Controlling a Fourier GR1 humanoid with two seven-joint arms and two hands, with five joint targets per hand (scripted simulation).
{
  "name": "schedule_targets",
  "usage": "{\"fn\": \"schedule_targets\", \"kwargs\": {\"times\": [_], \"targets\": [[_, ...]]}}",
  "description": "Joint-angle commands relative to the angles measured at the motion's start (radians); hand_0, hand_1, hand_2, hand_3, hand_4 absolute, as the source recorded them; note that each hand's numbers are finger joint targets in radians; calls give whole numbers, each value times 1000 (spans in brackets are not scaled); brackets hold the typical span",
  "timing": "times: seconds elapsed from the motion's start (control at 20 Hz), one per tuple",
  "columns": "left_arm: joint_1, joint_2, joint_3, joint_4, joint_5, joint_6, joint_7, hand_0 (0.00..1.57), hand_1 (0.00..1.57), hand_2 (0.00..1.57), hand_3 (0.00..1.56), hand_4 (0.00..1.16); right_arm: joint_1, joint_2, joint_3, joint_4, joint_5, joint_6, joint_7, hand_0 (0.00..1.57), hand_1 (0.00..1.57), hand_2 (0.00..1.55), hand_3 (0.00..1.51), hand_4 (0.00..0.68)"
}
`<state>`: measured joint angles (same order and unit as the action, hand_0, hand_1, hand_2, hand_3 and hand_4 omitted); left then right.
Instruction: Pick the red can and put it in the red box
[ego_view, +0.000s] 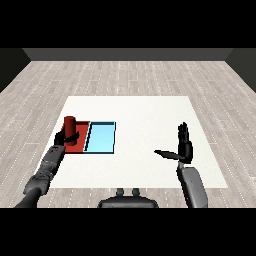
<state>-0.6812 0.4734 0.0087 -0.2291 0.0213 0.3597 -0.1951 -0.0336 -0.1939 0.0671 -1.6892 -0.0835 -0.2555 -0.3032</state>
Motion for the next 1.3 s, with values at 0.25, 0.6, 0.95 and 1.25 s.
{"fn": "schedule_targets", "kwargs": {"times": [0.25,0.6,0.95,1.25], "targets": [[-84,11,-118,164,-142,-153,64,0,0,0,0,270,-13,-5,-34,56,-6,21,-60,0,0,0,0,0],[-62,19,-16,153,-63,-45,3,0,0,0,0,0,33,7,-27,29,-30,70,-96,0,0,0,0,0],[-71,-22,230,-131,198,-104,-407,0,0,0,0,0,-11,42,-14,5,-60,67,-73,0,0,0,0,0],[-65,-193,226,-345,286,-322,-525,0,0,0,0,0,34,41,43,16,-115,181,-85,0,0,0,0,0]]}}
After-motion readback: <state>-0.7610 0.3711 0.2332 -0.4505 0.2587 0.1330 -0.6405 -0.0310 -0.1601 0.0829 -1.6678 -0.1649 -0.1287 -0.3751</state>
